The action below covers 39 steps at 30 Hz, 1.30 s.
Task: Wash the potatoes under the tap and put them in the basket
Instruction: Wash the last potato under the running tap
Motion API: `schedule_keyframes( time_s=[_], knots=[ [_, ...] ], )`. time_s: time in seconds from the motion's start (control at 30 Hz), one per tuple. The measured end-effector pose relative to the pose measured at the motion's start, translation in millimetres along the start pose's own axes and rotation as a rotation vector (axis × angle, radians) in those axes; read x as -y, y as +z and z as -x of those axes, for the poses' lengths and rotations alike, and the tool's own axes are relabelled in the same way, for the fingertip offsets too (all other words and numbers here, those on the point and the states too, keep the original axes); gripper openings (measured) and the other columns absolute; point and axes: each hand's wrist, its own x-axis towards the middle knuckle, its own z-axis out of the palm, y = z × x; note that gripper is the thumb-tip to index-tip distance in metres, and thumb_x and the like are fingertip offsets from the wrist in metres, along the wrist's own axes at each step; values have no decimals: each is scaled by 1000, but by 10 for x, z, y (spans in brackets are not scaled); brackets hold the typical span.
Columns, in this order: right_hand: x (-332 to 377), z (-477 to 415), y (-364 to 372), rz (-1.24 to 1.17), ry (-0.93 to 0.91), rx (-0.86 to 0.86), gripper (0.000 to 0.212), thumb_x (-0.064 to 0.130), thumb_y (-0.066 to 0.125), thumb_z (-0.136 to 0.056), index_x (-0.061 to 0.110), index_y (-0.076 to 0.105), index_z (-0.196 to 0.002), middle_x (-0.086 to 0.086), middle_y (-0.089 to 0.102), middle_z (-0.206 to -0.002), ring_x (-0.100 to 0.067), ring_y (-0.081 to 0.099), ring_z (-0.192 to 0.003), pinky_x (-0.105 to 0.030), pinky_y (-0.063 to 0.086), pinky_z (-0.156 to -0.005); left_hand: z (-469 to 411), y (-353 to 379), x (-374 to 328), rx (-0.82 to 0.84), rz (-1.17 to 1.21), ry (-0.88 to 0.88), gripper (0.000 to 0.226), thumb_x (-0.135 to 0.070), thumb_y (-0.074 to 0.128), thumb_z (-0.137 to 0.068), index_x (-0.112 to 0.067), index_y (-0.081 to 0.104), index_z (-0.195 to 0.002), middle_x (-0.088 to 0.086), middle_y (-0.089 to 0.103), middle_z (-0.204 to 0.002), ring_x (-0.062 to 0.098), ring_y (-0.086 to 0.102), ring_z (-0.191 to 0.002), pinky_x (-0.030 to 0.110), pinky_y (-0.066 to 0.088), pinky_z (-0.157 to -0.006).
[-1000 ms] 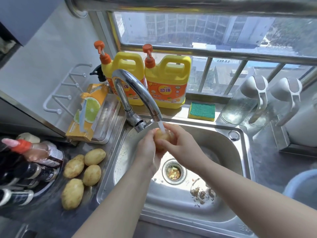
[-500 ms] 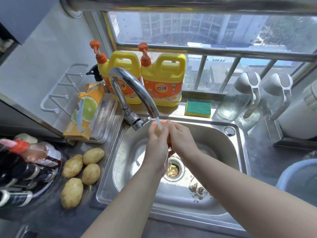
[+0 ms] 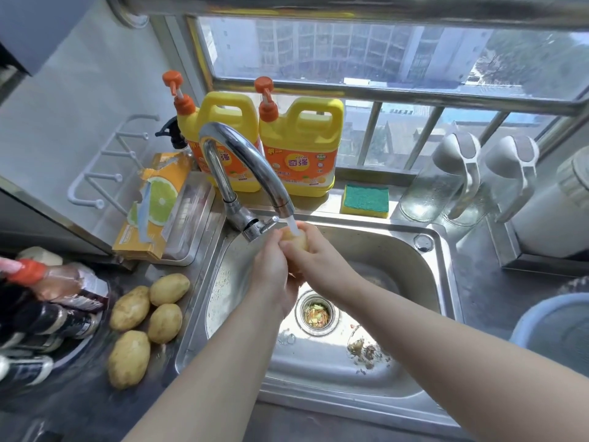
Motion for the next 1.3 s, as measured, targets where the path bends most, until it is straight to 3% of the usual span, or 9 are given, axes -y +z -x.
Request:
schedule_keyframes(
  time_s=[0.07, 0.13, 0.3, 0.47, 0.67, 0.83, 0.97, 1.17, 1.3],
  knots=[
    [43, -12, 56, -20, 13, -81, 13, 25, 57, -97, 14, 60, -91, -1, 61, -79, -16, 55, -72, -35, 47, -65, 10, -18, 82, 44, -46, 51, 32, -30, 42, -106, -13, 68, -101, 4, 73, -87, 13, 71, -81, 30, 54, -73],
    [79, -22, 74, -96, 87, -173, 28, 21, 53, -97, 14, 60, -71, 0, 57, -65, -17, 50, -62, -29, 39, -56, 32, -52, 162, 76, -141, 140, 28, -31, 41, -107, -15, 63, -113, 5, 71, -97, 14, 70, -89, 29, 54, -74],
    [125, -38, 33, -166, 275, -168, 24, 18, 42, -105, 10, 62, -94, -7, 55, -74, -19, 51, -59, -29, 39, -54, 38, -166, 338, 171, -306, 272, 65, -65, 66, -79, -36, 50, -135, 4, 64, -131, 24, 63, -120, 46, 50, -100],
    [32, -25, 126, -305, 238, -94, 24, 26, 45, -106, 12, 63, -99, -4, 64, -90, -18, 60, -79, -36, 50, -77, -45, -120, 251, -25, -87, 260, 12, -26, 64, -88, -32, 70, -96, 6, 75, -106, 26, 70, -99, 35, 52, -72],
    [-75, -25, 138, -227, 64, -5, 42, 29, 70, -81, 11, 64, -119, -12, 71, -107, -23, 68, -100, -36, 54, -88, -123, -94, 13, -93, 81, -24, 23, -31, 53, -96, -14, 69, -99, 8, 70, -82, 24, 68, -78, 31, 52, -65],
    [12, -48, 100, -283, 132, -123, 24, 19, 71, -81, 4, 66, -99, -11, 57, -83, -21, 53, -79, -29, 40, -64, -42, -15, 88, 17, 127, -146, 26, -35, 47, -99, -19, 68, -98, 6, 69, -97, 23, 64, -89, 30, 49, -64],
    [9, -98, 122, -356, 222, -172, 27, 32, 71, -76, 10, 70, -91, -17, 67, -90, -26, 61, -85, -37, 43, -73, 13, -30, 211, 12, 103, -18, 38, -38, 44, -105, -11, 64, -122, 17, 68, -121, 32, 64, -115, 42, 54, -80],
    [-50, -181, 97, -370, 239, -183, 32, 26, 58, -99, 18, 78, -75, -11, 70, -83, -24, 64, -73, -30, 48, -58, 112, -213, 262, 174, -48, 135, 40, -37, 42, -105, -23, 48, -142, 9, 64, -134, 22, 61, -122, 40, 50, -92],
    [-54, -146, 149, -384, 182, -189, 38, 27, 52, -104, 20, 80, -80, -4, 79, -91, -22, 73, -87, -43, 58, -80, 93, -307, 336, 202, -255, 202, 86, -70, 68, -76, -48, 30, -150, -3, 55, -146, 15, 56, -131, 48, 40, -113]
  ],
)
